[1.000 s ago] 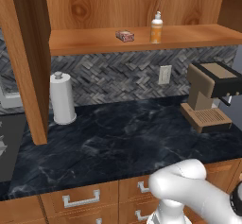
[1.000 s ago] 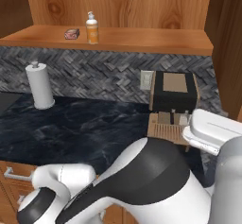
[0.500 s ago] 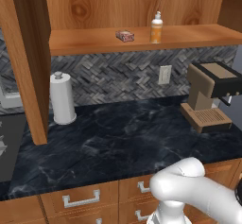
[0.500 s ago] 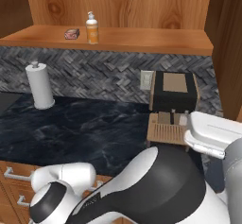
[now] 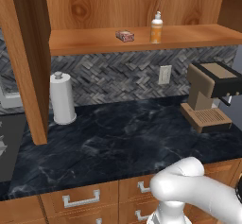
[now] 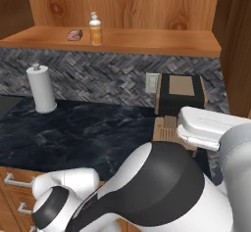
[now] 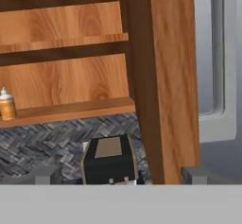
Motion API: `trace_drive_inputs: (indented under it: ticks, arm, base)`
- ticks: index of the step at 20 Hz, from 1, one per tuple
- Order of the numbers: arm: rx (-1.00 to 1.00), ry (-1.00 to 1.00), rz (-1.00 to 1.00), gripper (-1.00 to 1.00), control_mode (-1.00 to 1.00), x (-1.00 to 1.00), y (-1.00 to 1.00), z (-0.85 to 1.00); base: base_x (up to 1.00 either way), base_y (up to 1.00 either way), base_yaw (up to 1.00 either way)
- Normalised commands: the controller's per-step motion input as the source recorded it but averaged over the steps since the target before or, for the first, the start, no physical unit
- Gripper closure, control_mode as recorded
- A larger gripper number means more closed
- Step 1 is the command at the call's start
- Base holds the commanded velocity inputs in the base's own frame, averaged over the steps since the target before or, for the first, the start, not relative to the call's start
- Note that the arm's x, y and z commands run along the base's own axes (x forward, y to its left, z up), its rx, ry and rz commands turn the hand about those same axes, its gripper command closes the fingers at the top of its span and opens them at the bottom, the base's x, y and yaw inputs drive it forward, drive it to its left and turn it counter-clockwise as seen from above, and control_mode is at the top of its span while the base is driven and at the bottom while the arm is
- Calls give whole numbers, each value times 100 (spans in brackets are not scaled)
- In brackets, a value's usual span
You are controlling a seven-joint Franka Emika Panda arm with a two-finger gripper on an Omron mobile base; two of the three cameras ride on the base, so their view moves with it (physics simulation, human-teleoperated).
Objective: Pick up the soap dispenser and bar soap from the sink, and place them back in the cabinet, and close the cabinet doors.
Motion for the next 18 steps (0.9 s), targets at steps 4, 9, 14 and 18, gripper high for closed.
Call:
trace_drive_inputs:
  ticks: [4, 9, 14, 18]
  arm:
    - [0, 0, 4, -100, -100, 18, 31, 0]
    - [0, -1, 5, -100, -100, 15, 30, 0]
    - [0, -5, 0, -100, -100, 0, 11, 0]
    - [0, -5, 3, -100, -100, 14, 24, -4]
  base:
    - [0, 0, 0]
    - [0, 0, 0]
    - [0, 0, 0]
    - [0, 0, 0]
